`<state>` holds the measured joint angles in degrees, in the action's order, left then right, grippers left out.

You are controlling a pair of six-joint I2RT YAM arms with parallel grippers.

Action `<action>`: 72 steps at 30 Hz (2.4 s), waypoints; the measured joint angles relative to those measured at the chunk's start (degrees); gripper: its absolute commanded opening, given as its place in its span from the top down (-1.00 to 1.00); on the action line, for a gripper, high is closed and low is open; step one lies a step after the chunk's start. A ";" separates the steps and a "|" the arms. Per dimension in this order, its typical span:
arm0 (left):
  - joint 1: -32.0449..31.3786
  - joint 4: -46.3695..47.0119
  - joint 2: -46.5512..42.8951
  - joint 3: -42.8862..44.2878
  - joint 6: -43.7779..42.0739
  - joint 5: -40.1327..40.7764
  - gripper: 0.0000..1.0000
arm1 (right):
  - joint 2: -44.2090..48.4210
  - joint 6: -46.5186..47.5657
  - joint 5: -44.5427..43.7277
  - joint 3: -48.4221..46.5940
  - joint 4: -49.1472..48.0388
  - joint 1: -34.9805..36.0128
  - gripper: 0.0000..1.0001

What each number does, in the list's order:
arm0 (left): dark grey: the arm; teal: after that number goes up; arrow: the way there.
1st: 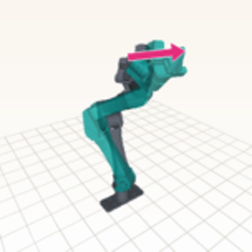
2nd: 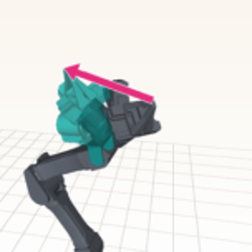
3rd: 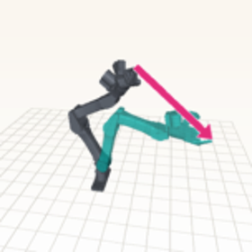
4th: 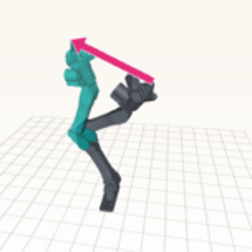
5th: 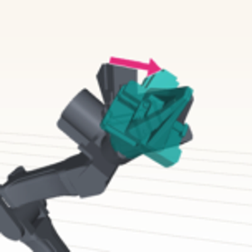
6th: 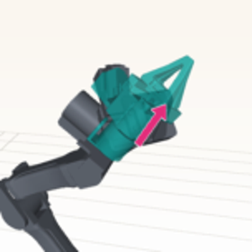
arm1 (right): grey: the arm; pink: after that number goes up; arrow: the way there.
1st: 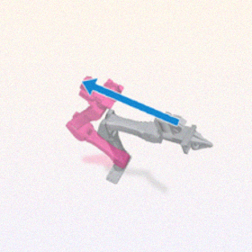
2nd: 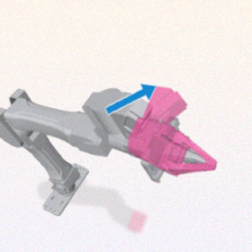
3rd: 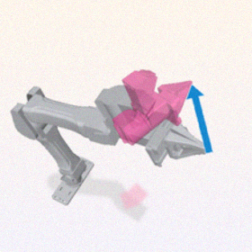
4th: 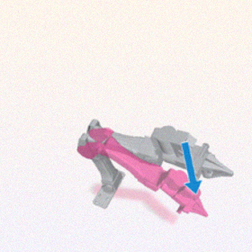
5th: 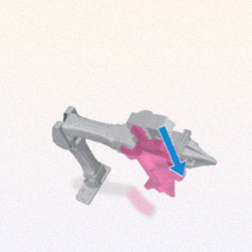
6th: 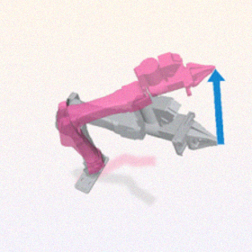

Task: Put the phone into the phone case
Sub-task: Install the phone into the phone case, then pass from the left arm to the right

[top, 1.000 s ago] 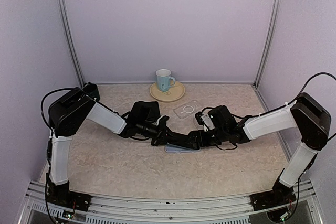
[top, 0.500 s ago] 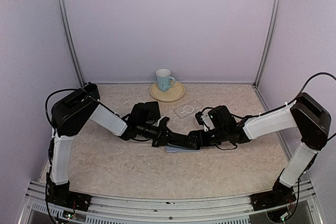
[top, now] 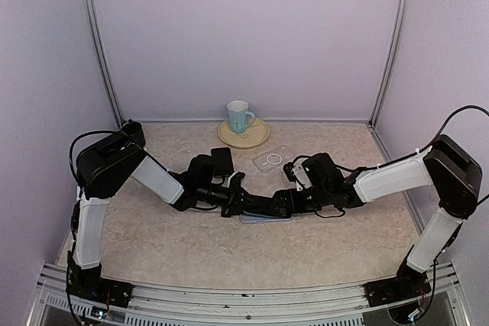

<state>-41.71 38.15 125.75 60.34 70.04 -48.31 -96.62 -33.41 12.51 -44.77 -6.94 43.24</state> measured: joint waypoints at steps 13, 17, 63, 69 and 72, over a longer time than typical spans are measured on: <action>-0.61 7.76 -0.02 -3.76 1.75 1.90 1.00 | 5.60 2.51 0.98 -3.08 4.15 1.22 -0.99; -0.70 8.83 -0.02 -4.35 1.79 1.97 1.00 | 6.47 2.91 1.03 -3.06 4.83 0.74 -0.99; -0.90 22.45 -1.64 -6.97 6.67 -0.35 1.00 | 3.50 -4.66 22.10 1.88 -2.12 -6.43 -0.74; -0.90 23.39 -1.64 -6.97 6.67 -1.03 1.00 | 3.50 -6.40 23.54 2.25 -2.86 -6.91 -0.59; -0.90 23.76 -1.64 -6.97 6.67 -1.31 1.00 | 3.50 -7.26 24.76 2.73 -4.09 -7.26 -0.57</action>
<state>-42.61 61.91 124.11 53.36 76.71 -49.63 -93.12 -40.66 37.28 -42.04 -11.03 35.99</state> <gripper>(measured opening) 0.060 0.792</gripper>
